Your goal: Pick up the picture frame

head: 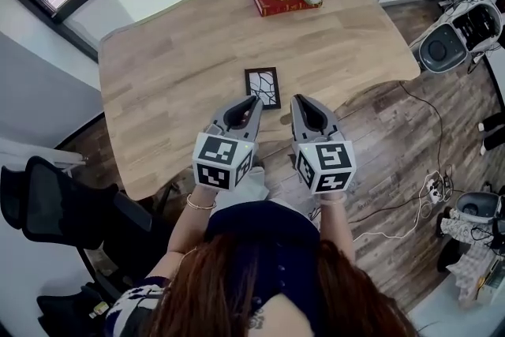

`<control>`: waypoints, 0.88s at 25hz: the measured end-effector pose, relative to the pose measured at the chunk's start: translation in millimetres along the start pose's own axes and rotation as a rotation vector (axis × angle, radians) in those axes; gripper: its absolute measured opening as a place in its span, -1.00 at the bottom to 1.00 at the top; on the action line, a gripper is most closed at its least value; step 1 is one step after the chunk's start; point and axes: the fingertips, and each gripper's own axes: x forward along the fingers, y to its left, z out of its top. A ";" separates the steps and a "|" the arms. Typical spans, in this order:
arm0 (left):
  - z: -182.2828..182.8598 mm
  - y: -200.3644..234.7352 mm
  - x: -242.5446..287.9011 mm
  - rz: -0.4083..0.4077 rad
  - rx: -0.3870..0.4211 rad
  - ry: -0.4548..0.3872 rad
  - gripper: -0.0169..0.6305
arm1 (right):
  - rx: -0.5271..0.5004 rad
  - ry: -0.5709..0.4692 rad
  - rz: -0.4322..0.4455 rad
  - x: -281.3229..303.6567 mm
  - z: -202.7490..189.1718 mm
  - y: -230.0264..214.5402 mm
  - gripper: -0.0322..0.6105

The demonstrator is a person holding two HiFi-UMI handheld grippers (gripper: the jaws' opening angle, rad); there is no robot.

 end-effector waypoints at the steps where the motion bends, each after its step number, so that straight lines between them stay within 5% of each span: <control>1: -0.1 3.9 3.1 -0.001 -0.004 0.004 -0.83 | -0.002 0.008 0.002 5.5 -0.9 -0.8 -0.81; 22: -33.4 63.6 62.1 -0.031 -0.064 0.148 -0.83 | -0.012 0.210 0.026 88.7 -51.2 -20.5 -0.81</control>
